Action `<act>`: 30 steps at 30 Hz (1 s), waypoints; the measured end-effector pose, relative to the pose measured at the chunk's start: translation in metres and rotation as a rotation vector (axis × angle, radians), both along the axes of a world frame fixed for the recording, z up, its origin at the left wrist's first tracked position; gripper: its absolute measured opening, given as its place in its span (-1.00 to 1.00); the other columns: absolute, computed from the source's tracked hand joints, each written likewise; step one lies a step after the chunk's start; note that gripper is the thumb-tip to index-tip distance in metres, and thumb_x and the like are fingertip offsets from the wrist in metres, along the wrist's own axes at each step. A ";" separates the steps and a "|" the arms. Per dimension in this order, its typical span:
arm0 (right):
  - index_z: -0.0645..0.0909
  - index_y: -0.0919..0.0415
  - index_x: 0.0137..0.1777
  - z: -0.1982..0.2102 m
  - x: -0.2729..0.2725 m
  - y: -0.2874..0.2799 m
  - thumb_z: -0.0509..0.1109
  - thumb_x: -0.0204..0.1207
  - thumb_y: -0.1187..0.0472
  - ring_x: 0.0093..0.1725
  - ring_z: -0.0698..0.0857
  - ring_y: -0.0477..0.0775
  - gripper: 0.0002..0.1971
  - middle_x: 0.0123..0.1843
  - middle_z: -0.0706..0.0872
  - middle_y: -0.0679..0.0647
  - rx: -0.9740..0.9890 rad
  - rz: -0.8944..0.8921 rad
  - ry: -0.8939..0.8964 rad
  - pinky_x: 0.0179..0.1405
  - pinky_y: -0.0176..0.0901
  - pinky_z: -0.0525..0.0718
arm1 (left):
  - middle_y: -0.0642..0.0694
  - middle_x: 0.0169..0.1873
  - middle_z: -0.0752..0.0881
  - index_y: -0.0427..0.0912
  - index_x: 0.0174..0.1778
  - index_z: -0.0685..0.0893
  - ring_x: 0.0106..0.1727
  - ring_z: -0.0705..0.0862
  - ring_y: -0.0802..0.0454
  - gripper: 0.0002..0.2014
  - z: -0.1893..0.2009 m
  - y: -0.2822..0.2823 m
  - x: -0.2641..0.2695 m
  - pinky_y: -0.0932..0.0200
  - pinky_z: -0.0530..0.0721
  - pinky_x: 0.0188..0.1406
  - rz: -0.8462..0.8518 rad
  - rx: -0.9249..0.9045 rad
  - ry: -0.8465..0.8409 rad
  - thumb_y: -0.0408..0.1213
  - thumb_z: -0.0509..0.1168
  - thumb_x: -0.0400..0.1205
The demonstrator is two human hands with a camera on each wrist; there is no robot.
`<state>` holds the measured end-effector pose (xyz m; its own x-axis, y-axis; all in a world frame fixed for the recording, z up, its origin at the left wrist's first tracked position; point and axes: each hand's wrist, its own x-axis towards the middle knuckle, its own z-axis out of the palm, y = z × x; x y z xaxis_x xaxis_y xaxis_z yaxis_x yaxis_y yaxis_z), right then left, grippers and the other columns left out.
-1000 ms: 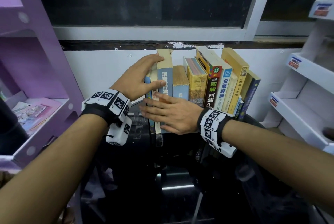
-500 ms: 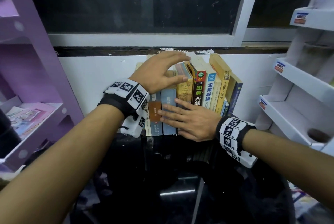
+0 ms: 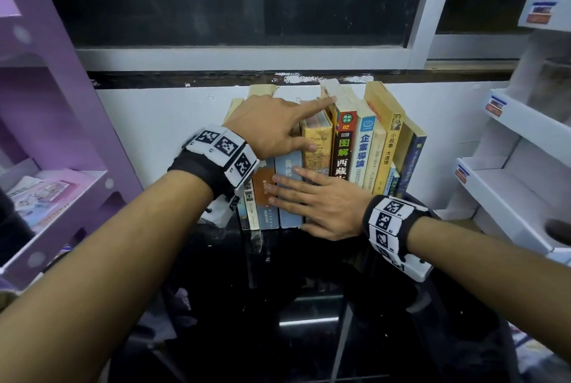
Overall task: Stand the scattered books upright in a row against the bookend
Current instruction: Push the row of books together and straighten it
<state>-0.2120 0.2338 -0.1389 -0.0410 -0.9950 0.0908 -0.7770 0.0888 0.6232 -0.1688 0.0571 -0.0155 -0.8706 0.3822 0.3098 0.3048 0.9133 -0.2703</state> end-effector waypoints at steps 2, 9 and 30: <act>0.05 0.24 0.71 0.000 -0.001 0.000 0.05 0.66 -0.12 0.73 -0.08 0.19 -0.29 0.74 0.02 0.20 0.000 -0.001 -0.001 0.69 0.21 -0.14 | 0.04 0.32 0.69 0.38 0.63 -0.18 0.05 0.75 -0.13 -0.23 0.001 0.000 0.000 0.04 0.69 -0.12 0.003 -0.006 0.009 0.37 0.06 0.57; 0.04 0.27 0.71 -0.001 -0.003 -0.001 0.07 0.64 -0.11 0.73 -0.11 0.17 -0.27 0.74 -0.02 0.19 0.010 -0.003 0.005 0.69 0.20 -0.18 | 0.04 0.29 0.71 0.30 0.66 -0.12 0.08 0.74 -0.13 -0.21 0.000 0.001 -0.001 0.02 0.68 -0.08 0.003 -0.013 0.036 0.32 0.12 0.58; 0.09 0.21 0.71 0.016 0.011 0.038 0.09 0.64 -0.08 0.73 -0.08 0.19 -0.31 0.74 0.01 0.18 -0.018 -0.053 -0.011 0.68 0.26 -0.13 | -0.06 0.58 0.39 0.09 0.66 0.19 0.55 0.38 -0.06 -0.30 0.013 0.019 0.000 -0.03 0.32 0.49 -0.206 0.213 0.041 0.25 0.13 0.62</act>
<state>-0.2010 0.2714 -0.1229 -0.0942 -0.9897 0.1074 -0.7781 0.1405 0.6123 -0.1689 0.0765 -0.0025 -0.7664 0.4722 0.4355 0.4824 0.8708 -0.0953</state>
